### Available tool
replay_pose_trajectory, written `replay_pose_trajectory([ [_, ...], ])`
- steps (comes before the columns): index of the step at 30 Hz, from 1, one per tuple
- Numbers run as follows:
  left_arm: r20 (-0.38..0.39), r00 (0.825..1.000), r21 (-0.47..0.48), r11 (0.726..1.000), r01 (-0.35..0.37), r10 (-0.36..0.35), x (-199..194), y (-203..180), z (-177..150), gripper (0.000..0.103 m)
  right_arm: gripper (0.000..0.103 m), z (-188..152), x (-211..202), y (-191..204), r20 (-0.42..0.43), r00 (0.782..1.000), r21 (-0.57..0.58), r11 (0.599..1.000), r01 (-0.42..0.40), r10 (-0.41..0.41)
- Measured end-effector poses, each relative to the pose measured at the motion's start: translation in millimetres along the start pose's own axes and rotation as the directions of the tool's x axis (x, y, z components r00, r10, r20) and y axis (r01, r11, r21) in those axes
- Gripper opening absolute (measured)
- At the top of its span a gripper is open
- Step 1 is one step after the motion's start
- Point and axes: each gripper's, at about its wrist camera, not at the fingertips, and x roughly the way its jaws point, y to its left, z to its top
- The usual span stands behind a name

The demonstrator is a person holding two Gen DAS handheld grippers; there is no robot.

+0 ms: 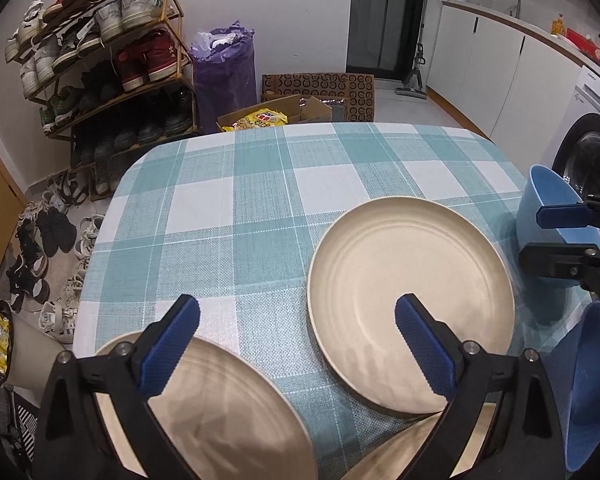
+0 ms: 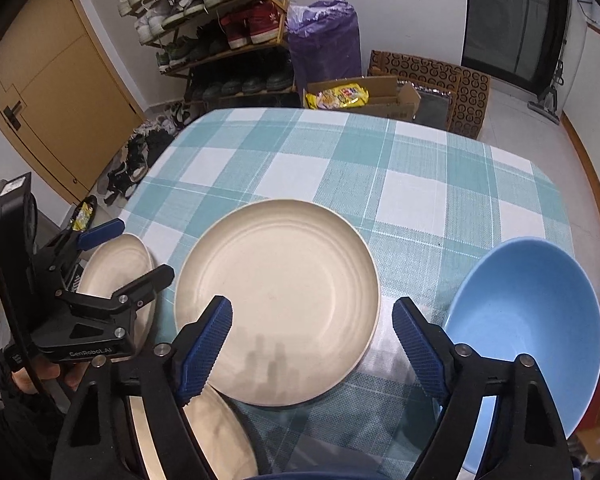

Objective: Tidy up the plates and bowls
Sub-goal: 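Close both grippers on opposite points of the cream plate rim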

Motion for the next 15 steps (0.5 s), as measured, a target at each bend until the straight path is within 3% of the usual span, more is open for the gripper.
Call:
replay_pose_trajectory([
  [2,-0.018,1.0,0.003,1.0,0.01,-0.01,3.3,0.2,-0.9,0.084,0.083,0.6,6.1,0.3,-0.019,1.0,-0.004,1.0,0.015,-0.015],
  [9,-0.061,0.998,0.011,0.999,0.031,-0.031,15.4,-1.8,-3.9,0.074,0.081,2.5,24.9,-0.5,-0.074,0.996,-0.007,0.999,0.05,-0.051],
  [12,-0.086,0.996,0.018,0.999,0.036,-0.035,21.3,-3.8,-4.4,0.063,0.078,2.1,32.3,0.5,-0.1,0.993,-0.013,0.998,0.065,-0.066],
  [15,-0.111,0.993,0.017,0.999,0.031,-0.029,28.3,-4.7,-5.8,0.06,0.077,1.9,40.0,0.8,-0.124,0.989,-0.016,0.997,0.076,-0.077],
])
